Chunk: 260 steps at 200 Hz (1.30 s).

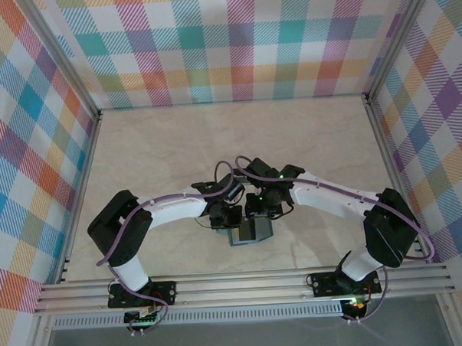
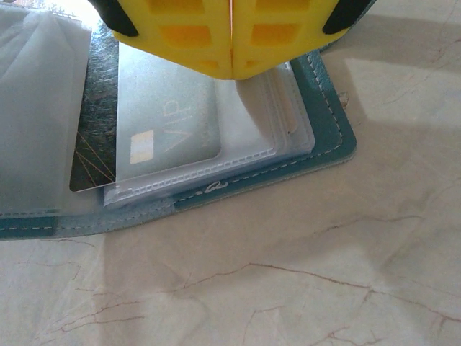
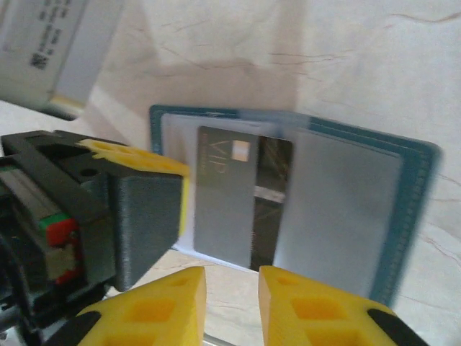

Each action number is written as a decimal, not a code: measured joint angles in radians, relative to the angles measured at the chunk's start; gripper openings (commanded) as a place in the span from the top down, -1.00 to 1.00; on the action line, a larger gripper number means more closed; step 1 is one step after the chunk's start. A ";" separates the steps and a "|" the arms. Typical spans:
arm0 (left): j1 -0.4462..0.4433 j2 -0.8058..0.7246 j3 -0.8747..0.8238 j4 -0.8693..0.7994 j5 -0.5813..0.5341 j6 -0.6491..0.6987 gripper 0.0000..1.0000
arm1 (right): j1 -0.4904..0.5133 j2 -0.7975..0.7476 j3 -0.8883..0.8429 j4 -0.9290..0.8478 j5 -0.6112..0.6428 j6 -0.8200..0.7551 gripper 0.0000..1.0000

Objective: Take the credit cards out of the card holder

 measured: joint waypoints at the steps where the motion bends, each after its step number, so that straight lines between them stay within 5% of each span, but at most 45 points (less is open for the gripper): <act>1: 0.000 0.000 0.000 0.000 0.000 0.000 0.84 | 0.000 0.000 -0.001 0.003 -0.002 0.000 0.53; 76: 0.000 0.000 -0.001 0.000 -0.001 0.000 0.85 | -0.144 0.017 -0.253 0.260 -0.208 0.057 0.58; 142: 0.000 0.000 -0.001 -0.001 -0.004 0.000 0.85 | -0.179 0.049 -0.278 0.392 -0.331 0.058 0.55; 260: 0.000 0.002 -0.001 -0.003 -0.004 0.005 0.87 | -0.210 0.081 -0.324 0.461 -0.347 -0.033 0.51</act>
